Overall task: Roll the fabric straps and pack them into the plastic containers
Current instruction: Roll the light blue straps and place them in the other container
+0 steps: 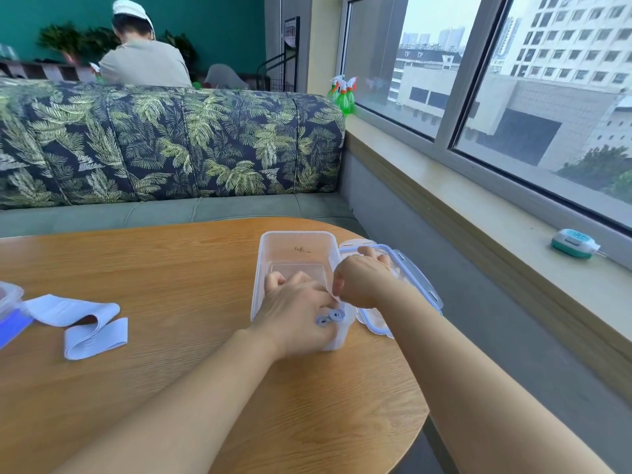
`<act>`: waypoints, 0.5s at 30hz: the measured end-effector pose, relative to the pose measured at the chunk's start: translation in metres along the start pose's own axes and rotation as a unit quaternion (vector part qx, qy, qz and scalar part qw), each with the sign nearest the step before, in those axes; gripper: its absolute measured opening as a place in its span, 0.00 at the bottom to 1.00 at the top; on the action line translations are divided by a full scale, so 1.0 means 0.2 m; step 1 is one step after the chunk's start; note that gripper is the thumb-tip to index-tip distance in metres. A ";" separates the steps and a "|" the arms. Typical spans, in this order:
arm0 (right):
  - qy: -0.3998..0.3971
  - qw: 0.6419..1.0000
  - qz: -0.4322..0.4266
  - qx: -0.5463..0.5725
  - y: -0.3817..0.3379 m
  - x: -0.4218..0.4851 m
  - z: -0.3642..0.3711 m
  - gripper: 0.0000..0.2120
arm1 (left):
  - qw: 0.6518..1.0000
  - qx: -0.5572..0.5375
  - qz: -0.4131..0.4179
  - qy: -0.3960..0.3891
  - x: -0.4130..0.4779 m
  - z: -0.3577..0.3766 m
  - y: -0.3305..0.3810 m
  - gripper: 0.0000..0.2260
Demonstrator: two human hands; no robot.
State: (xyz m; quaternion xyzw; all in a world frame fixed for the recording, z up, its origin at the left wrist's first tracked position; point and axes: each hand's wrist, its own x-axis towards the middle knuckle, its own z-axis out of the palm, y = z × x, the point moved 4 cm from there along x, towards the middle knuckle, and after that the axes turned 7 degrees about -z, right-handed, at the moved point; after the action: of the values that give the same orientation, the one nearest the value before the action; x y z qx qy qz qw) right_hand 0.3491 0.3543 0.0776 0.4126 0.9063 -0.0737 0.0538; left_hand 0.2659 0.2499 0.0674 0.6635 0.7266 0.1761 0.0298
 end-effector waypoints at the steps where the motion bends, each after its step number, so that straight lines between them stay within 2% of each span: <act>1: 0.004 1.000 -0.002 -0.001 0.00 0.00 -0.01 0.13 | 1.000 0.003 -0.008 0.008 0.00 -0.02 -0.01 0.13; 4: 0.019 1.000 -0.007 0.003 -0.03 -0.03 -0.05 0.14 | 0.998 -0.014 -0.046 0.045 -0.01 -0.09 -0.07 0.14; 8: 0.054 0.998 -0.025 0.003 -0.09 -0.09 -0.13 0.14 | 0.987 -0.037 -0.109 0.108 -0.05 -0.21 -0.18 0.09; 15: 0.069 0.996 -0.053 -0.002 -0.34 -0.22 -0.22 0.14 | 0.981 -0.042 -0.154 0.109 -0.31 -0.37 -0.38 0.08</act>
State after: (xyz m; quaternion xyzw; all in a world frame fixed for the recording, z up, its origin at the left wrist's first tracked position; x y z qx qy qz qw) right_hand 0.3249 0.2868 0.1345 0.3685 0.9284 -0.0462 -0.0123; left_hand 0.1795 0.1694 0.1024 0.5185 0.8111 0.2707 0.0050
